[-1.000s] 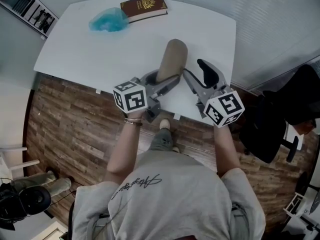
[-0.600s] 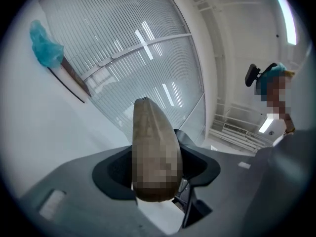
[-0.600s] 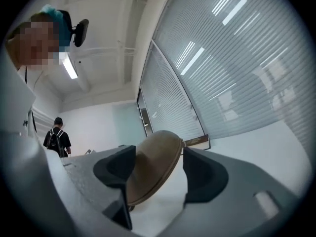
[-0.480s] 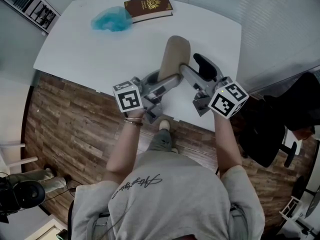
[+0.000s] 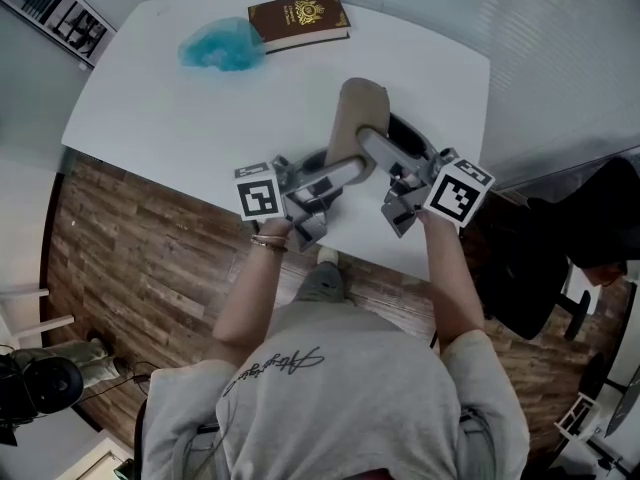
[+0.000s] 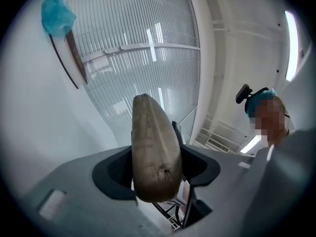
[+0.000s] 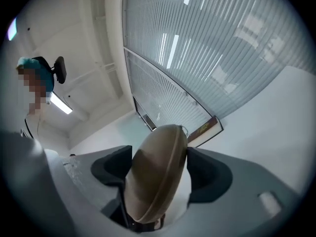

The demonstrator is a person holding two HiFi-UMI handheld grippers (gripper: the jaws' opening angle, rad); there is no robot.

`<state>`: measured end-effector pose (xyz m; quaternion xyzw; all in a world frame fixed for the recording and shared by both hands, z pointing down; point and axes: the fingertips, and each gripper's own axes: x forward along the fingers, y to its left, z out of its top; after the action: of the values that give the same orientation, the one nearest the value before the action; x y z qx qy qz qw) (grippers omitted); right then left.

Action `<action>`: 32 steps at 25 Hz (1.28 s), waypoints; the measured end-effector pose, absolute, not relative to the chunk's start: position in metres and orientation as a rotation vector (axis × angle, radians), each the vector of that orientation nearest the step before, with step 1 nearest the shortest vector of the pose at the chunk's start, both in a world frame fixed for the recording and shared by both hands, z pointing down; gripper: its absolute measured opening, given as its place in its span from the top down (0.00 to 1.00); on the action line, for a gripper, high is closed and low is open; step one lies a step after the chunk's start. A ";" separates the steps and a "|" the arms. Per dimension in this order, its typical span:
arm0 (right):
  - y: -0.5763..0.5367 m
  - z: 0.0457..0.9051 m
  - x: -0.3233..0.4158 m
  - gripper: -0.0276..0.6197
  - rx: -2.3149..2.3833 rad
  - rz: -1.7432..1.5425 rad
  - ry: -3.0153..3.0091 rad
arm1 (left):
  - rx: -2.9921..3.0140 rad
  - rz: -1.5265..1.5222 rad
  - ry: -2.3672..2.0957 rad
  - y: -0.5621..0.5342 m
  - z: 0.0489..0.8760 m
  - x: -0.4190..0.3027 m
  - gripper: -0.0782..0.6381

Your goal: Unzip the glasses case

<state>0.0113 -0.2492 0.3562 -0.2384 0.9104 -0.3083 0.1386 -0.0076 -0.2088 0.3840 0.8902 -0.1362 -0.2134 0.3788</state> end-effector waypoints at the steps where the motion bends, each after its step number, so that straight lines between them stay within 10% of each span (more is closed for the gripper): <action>1: -0.253 0.357 0.009 0.43 -0.674 -0.917 2.625 | 2.271 -0.542 -0.336 -0.212 0.385 -0.009 0.51; 20: -0.265 0.358 -0.018 0.48 -0.479 -1.123 2.528 | 2.367 -0.307 -0.139 -0.234 0.369 -0.007 0.44; 32: -0.267 0.344 0.021 0.45 -0.707 -0.197 3.113 | 2.311 -0.375 0.061 -0.213 0.360 -0.020 0.46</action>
<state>0.0206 -0.2672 0.3444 -0.2210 0.9729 -0.0616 -0.0284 -0.0200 -0.2134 0.3596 0.9089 0.0238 -0.1477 0.3893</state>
